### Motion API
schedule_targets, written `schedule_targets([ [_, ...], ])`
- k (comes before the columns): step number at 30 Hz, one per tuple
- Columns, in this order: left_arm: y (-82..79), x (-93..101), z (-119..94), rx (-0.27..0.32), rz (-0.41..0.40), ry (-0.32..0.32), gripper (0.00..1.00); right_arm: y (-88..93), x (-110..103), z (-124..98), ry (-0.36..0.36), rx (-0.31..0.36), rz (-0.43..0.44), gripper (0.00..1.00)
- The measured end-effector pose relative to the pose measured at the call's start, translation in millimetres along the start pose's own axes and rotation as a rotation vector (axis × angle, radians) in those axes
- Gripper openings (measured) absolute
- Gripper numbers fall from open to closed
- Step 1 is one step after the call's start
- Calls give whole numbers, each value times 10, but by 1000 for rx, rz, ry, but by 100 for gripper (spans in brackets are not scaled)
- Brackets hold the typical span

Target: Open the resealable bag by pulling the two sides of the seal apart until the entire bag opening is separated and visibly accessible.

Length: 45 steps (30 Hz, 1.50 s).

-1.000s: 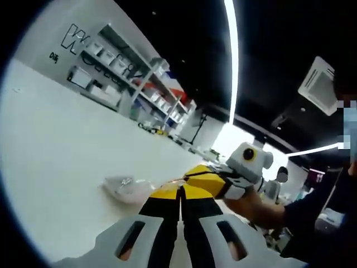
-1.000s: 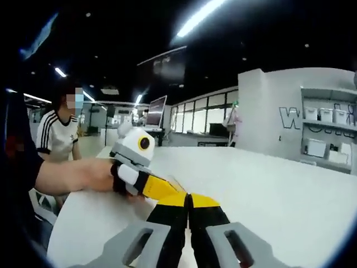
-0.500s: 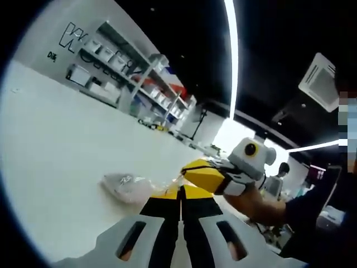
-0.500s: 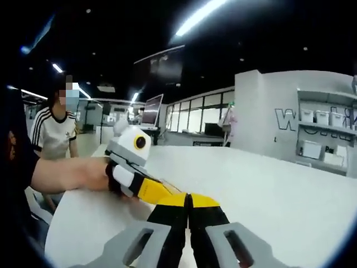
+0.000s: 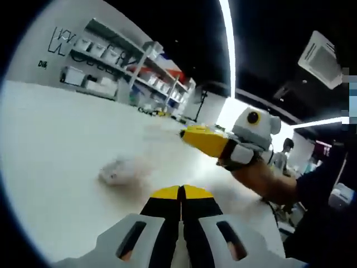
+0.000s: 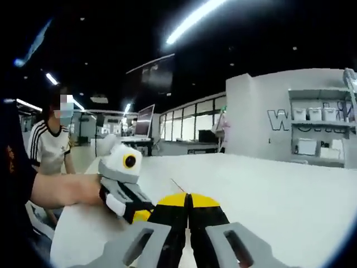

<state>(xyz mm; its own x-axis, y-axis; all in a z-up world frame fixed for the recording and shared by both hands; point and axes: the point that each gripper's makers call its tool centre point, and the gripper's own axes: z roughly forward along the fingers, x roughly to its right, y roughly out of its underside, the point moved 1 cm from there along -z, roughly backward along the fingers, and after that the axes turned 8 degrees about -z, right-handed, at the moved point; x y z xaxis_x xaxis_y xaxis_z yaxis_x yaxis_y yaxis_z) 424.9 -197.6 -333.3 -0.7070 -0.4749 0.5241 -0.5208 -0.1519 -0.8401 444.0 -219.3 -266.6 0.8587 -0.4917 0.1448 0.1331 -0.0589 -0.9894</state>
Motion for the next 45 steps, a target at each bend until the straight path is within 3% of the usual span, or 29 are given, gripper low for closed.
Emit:
schedule_targets([
  [2,-149,-18,-54,82,-45,6,0,39,-33,9,-14,-11,10,0],
  [3,-161,31,-77,85,-72,46,0,58,-49,10,-11,-14,2,0],
  [4,-245,-15,-102,136,-52,17,0,67,-57,13,-16,-18,0,0],
  [6,-225,45,-102,120,-98,67,0,63,-58,13,-18,-16,5,0],
  [7,-277,-10,-120,159,-65,27,0,62,-62,15,-20,-16,5,0],
  [9,-242,41,-125,144,-93,54,0,67,-72,14,-22,-18,5,0],
  [21,-234,48,-124,151,-94,49,1,110,-134,15,-41,-25,29,0],
  [27,-258,60,-145,164,-113,65,1,132,-111,8,-50,-17,97,0],
  [37,-243,114,-140,159,-118,87,2,142,-179,12,-75,-13,95,0],
  [45,-263,85,-126,152,-105,88,16,146,-206,7,-91,-11,48,0],
])
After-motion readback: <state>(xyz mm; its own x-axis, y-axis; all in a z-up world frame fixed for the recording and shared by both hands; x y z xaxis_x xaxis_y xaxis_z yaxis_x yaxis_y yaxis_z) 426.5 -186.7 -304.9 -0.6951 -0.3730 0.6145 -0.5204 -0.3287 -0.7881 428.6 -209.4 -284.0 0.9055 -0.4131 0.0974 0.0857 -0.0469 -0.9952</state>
